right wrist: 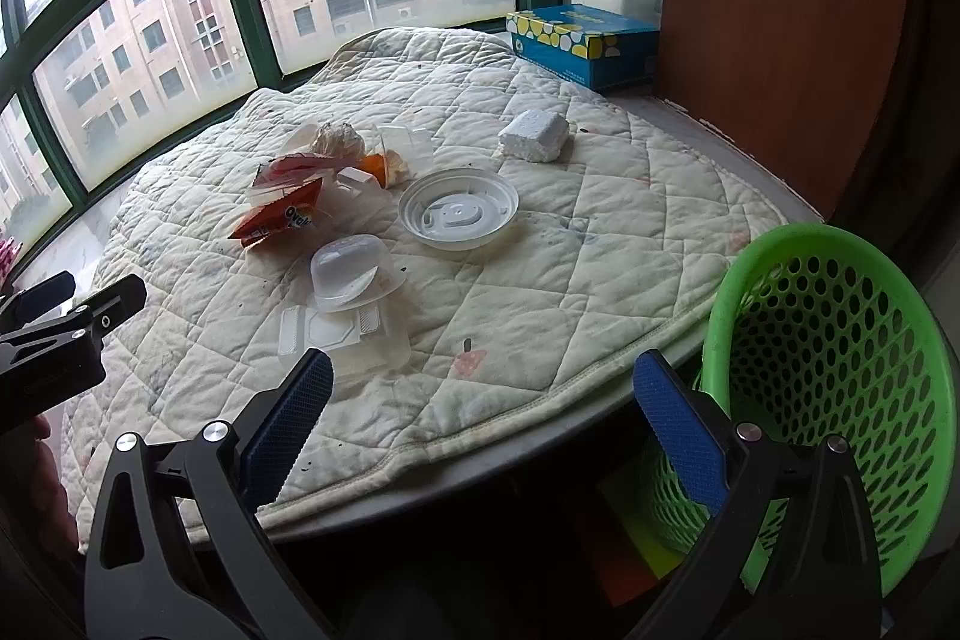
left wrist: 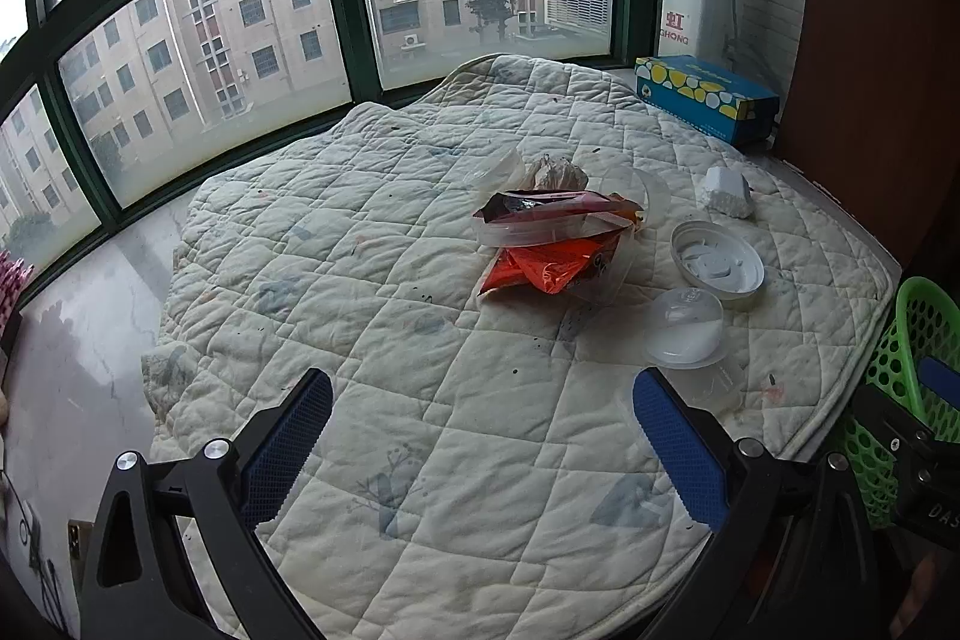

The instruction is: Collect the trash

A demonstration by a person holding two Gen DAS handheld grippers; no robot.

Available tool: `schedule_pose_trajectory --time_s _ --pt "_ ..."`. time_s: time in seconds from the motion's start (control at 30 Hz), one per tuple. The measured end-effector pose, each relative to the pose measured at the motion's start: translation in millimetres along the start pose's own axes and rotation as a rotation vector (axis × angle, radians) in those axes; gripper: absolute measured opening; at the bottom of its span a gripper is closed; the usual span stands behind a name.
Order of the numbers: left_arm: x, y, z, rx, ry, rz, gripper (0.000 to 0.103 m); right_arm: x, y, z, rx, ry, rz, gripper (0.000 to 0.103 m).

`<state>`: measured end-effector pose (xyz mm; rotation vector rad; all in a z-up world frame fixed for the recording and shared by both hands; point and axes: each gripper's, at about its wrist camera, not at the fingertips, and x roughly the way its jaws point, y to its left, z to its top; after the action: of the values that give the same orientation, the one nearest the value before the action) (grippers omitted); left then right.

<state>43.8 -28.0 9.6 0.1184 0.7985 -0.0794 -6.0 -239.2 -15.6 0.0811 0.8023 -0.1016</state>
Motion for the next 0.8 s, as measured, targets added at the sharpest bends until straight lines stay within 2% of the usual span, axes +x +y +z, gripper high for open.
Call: schedule_pose_trajectory --time_s 0.5,0.8 --pt "18 -1 24 0.020 0.030 -0.005 0.097 10 2 24 -0.004 0.005 0.009 0.098" --pt "44 8 46 0.030 0.057 -0.019 0.097 34 25 35 -0.057 0.033 0.040 0.098"
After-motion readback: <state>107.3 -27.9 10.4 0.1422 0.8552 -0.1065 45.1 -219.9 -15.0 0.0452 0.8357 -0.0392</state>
